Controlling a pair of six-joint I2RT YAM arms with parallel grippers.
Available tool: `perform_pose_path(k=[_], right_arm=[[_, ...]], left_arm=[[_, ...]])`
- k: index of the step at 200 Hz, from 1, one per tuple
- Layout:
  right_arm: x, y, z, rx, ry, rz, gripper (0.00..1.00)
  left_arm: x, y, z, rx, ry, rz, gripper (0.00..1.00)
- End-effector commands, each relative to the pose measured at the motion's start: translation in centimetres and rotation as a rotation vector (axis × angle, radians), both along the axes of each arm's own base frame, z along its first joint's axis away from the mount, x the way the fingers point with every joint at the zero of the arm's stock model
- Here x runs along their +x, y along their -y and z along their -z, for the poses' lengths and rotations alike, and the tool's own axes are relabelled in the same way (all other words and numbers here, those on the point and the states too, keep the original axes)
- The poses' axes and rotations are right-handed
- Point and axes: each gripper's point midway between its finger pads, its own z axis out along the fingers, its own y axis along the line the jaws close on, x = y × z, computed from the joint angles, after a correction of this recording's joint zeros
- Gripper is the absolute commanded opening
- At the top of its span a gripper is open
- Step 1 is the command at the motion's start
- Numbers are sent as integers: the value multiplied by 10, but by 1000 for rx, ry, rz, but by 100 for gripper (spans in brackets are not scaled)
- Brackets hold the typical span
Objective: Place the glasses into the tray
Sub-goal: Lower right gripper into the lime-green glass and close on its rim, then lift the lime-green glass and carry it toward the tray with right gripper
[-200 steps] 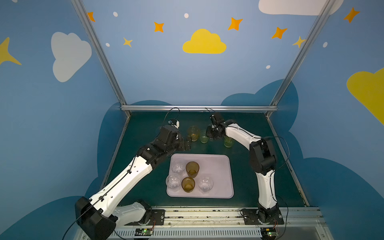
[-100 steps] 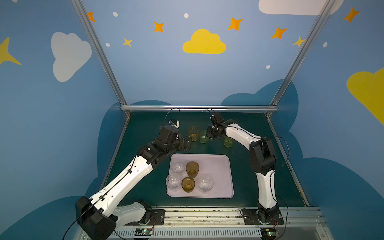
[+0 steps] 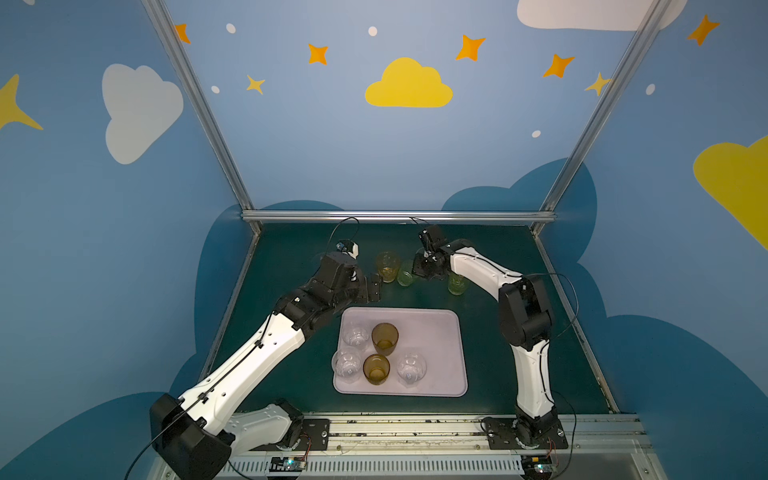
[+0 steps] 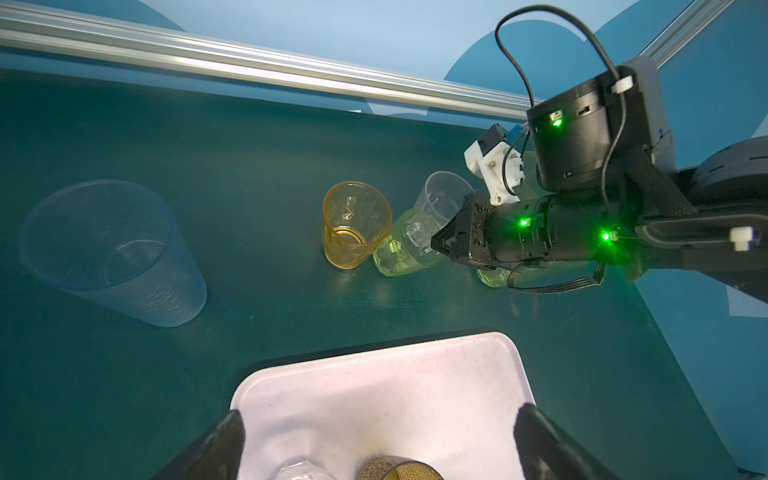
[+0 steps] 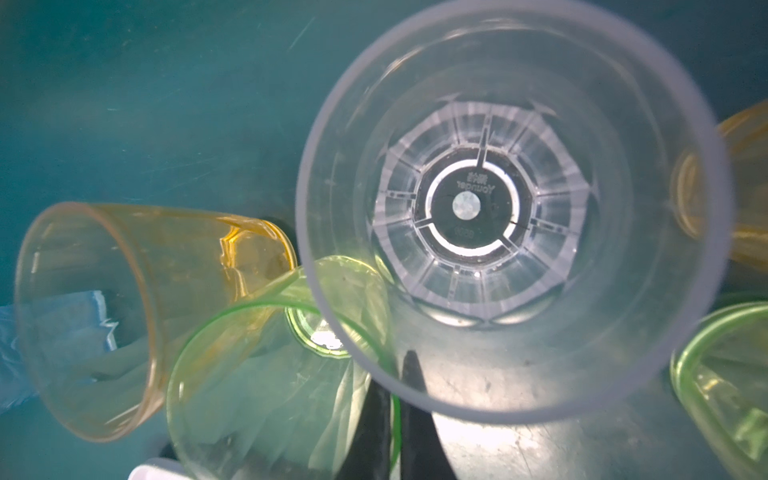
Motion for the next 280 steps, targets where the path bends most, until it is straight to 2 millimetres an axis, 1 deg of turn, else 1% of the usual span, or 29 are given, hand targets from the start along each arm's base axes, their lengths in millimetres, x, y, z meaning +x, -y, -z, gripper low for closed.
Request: perform_pose_path(k=[1, 51, 77, 109, 136, 153, 173, 193, 215, 247, 280], right_arm=[[-7, 3, -16, -8, 19, 3, 0], [-14, 2, -26, 14, 16, 3, 0], [-19, 1, -34, 23, 30, -2, 0], [-27, 4, -49, 20, 36, -37, 0], [-41, 11, -63, 6, 26, -57, 0], [-52, 15, -70, 18, 13, -61, 0], [-66, 21, -77, 18, 18, -63, 0], [-76, 27, -85, 12, 32, -63, 0], [-87, 34, -93, 13, 64, -65, 0], [-106, 35, -103, 62, 93, -87, 0], [-125, 34, -116, 76, 94, -135, 0]], left_arm=[[1, -5, -6, -4, 29, -17, 100], [0, -3, -6, -11, 39, -1, 100], [-2, -3, -11, -2, 65, 16, 100], [-2, -17, -17, 38, 102, -24, 100], [-3, -28, -22, 66, 136, -57, 100], [-4, -30, -21, 72, 140, -66, 100], [-5, -28, -14, 68, 127, -57, 100], [-4, -29, -3, 69, 101, -74, 100], [-6, -30, 3, 49, 72, -89, 100], [-18, -26, -4, -40, 51, -83, 100], [-31, -35, -9, -87, 56, -110, 100]])
